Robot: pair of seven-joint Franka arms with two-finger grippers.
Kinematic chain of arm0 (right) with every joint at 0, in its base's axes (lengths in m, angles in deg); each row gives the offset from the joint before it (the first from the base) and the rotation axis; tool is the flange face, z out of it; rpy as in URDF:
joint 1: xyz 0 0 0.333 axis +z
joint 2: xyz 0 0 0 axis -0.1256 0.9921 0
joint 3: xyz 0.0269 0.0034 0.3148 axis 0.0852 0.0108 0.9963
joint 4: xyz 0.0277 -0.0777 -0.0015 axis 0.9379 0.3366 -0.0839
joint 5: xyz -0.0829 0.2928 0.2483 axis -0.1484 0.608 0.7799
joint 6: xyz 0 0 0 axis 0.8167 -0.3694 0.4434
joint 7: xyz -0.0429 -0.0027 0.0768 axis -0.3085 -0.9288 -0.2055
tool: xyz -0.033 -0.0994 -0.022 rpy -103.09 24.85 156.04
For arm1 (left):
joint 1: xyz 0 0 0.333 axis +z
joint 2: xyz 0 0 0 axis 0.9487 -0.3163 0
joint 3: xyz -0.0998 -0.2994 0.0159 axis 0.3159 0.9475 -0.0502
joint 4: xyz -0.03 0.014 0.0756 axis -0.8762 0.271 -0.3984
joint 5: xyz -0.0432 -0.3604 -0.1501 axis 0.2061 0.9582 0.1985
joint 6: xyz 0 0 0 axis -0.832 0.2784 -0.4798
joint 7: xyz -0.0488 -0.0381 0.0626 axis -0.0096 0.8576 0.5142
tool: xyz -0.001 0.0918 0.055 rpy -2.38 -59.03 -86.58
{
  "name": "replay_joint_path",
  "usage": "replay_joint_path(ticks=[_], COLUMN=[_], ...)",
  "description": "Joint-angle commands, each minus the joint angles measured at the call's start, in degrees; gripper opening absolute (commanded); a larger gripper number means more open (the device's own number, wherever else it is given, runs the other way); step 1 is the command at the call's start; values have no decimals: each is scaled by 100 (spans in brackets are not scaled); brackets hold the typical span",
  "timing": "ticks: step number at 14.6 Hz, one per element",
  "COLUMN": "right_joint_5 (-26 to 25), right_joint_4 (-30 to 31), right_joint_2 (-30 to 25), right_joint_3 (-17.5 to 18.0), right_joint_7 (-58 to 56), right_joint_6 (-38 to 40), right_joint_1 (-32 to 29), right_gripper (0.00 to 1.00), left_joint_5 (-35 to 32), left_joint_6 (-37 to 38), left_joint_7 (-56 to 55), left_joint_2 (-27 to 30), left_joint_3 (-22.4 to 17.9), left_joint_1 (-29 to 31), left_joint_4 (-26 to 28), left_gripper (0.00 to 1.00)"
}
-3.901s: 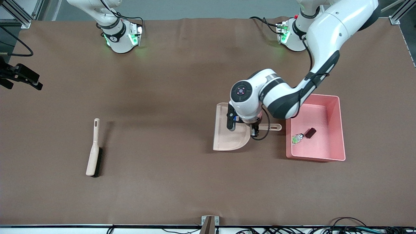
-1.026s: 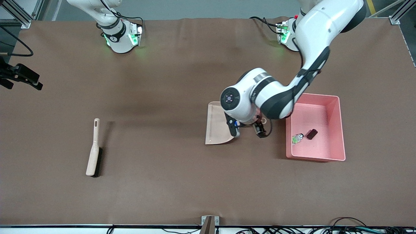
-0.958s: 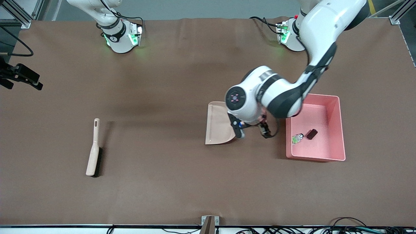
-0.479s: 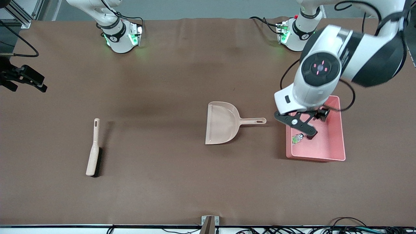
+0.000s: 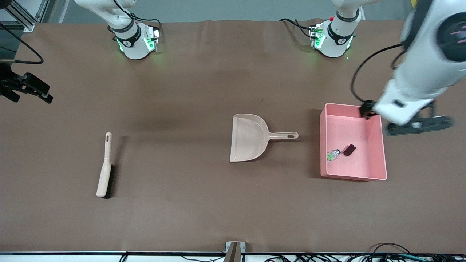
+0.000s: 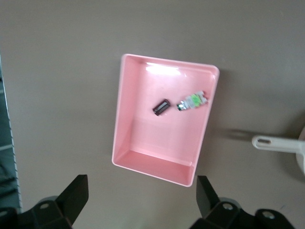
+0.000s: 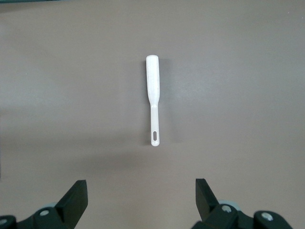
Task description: Clean e-waste and dump in bin
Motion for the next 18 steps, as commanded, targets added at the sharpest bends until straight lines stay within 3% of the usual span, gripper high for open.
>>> replay_joint_path(ticks=[1,6,9,10,13,18], right_joint_5=[77,77,86,78,86,77], right_joint_4=[-12,-20,-64,-99,-108,-100], right_joint_2=[-34,-34,-25,-25,-7,-7], right_joint_3=[-10,-10,-10,-10,-10,-19], right_joint_7=[66,145,102,76,58,93], right_joint_6=[30,30,30,30,22,30], right_joint_1=[0,9,9,9,1,-8], right_gripper=[100,100,100,100,100,100], left_joint_5=[656,833,1106,1133,1799,1959], left_joint_6=[-155,-330,-358,-419,-691,-762], left_joint_7=[-18,131,1261,1553,2195,2215], left_joint_2=[545,783,853,827,809,827], left_joint_3=[8,-27,-54,-245,-1386,-2828], left_joint_1=[713,1400,2006,2052,1624,8], left_joint_4=[163,164,164,164,190,269], left_gripper=[100,100,100,100,100,100])
